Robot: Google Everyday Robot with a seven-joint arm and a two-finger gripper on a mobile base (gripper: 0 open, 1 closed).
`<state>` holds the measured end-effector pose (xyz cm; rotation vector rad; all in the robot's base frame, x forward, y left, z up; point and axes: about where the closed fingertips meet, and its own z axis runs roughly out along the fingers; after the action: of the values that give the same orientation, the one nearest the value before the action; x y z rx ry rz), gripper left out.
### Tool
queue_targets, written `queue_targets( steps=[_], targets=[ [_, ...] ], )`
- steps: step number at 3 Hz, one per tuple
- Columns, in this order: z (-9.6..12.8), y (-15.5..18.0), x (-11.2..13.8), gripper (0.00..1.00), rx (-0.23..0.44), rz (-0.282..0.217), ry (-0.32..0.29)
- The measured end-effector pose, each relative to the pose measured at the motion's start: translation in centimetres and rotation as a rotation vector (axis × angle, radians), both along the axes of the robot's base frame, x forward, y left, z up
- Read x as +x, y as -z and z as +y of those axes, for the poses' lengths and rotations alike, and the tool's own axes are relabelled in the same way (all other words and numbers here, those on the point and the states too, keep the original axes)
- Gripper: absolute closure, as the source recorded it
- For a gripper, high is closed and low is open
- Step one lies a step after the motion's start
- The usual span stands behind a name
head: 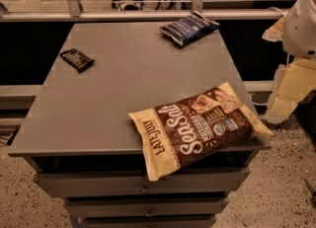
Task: Move blue chip bag near rxbar chocolate
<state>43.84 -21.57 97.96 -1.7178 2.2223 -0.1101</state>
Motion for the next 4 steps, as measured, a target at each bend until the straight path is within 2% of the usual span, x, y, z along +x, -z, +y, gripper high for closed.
queue_targets(
  steps=[1,2,3,4],
  targets=[
    [0.0,0.0,0.0,0.00,0.000,0.000,0.000],
    [0.3,0.9,2.2,0.00,0.051,-0.021,0.026],
    [2.3,4.6,12.0,0.00,0.233,-0.093,0.096],
    [3.7,6.3,17.9,0.00,0.294,-0.139,0.122]
  ],
)
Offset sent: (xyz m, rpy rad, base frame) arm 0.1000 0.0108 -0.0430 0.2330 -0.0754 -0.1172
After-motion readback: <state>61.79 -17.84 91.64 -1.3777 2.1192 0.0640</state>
